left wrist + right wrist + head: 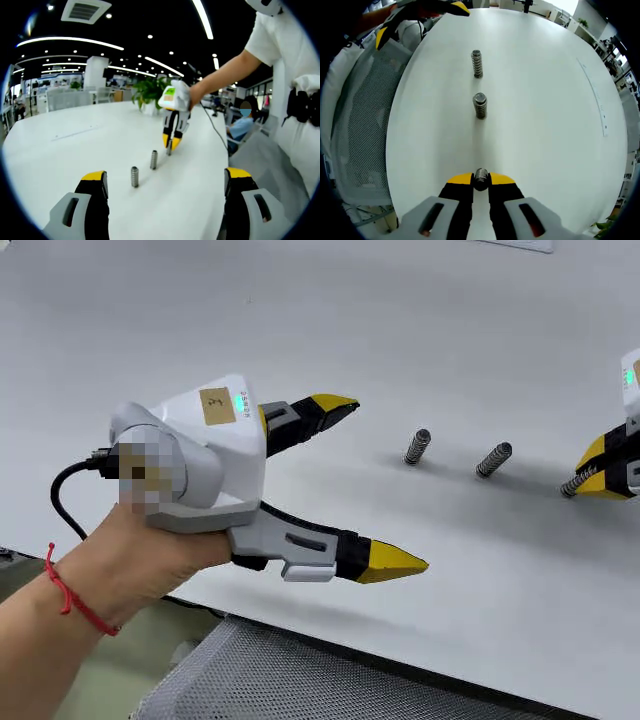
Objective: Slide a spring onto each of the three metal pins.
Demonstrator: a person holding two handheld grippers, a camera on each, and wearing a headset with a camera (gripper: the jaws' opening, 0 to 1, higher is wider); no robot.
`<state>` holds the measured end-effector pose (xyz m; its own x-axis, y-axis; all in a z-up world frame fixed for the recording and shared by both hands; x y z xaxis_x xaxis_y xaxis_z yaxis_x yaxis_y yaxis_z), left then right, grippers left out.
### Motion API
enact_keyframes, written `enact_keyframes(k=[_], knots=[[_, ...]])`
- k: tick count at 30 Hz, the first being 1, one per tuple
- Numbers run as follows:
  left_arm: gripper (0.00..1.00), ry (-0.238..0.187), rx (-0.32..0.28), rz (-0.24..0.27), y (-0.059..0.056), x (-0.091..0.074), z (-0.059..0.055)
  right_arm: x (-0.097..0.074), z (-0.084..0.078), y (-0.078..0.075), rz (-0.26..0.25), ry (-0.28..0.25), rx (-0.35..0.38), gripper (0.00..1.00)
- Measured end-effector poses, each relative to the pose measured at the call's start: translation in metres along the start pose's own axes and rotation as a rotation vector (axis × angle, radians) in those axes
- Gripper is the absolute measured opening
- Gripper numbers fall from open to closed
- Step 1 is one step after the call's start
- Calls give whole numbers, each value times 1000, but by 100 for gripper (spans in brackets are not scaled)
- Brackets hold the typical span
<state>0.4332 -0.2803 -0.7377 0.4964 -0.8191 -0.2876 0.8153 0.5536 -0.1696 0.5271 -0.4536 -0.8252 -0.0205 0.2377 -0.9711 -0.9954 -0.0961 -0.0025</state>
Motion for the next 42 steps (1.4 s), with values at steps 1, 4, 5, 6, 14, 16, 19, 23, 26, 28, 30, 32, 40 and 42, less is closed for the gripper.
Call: enact_keyframes(k=[1, 4, 5, 6, 14, 16, 19, 23, 26, 28, 30, 32, 40, 42], knots=[[98, 1, 0, 0, 0, 0, 0, 0, 0, 0, -1, 1, -1, 13], [98, 1, 1, -1, 0, 0, 0, 0, -1, 0, 0, 4, 1, 13], [98, 1, 2, -1, -1, 0, 1, 1, -1, 0, -1, 3, 3, 13], [98, 1, 4, -2, -1, 0, 1, 0, 0, 1, 1, -1, 5, 13], [97, 7, 12, -5, -1, -1, 3, -8, 3, 1, -10, -26, 25, 18], [98, 11, 16, -6, -2, -2, 3, -12, 4, 1, -17, -38, 32, 19], [98, 17, 21, -6, -1, -3, 4, -22, 7, 2, -29, -72, 56, 21], [99, 33, 36, -9, 0, -5, 5, -47, 17, 2, -71, -183, 133, 24], [100, 49, 46, -15, 1, -7, 4, -72, 23, 5, -107, -307, 206, 28], [100, 67, 56, -24, 1, -8, 3, -87, 22, 11, -125, -376, 251, 32], [100, 78, 68, -26, 3, -9, 4, -100, 17, 17, -160, -429, 256, 35], [100, 81, 67, -31, 4, -10, 4, -107, 10, 25, -173, -456, 273, 42], [100, 142, 132, -49, 7, -14, -2, -119, -25, 49, -242, -658, 384, 71], [100, 152, 138, -47, 8, -15, -4, -115, -39, 57, -253, -679, 405, 76]])
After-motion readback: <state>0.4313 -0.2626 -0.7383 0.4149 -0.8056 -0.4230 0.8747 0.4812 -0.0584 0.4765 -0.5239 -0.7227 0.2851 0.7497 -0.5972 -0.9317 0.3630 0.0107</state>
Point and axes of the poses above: the centre of the closed fingertips' face, and the gripper's own axes: x roughly forward along the fingers, y roughly to its left, z roughly out of its top, the point moved 1 cm from there along -x, roughly backward along the fingers, and after that the axes turned 2 degrees about -z, right-handed, at the moved point
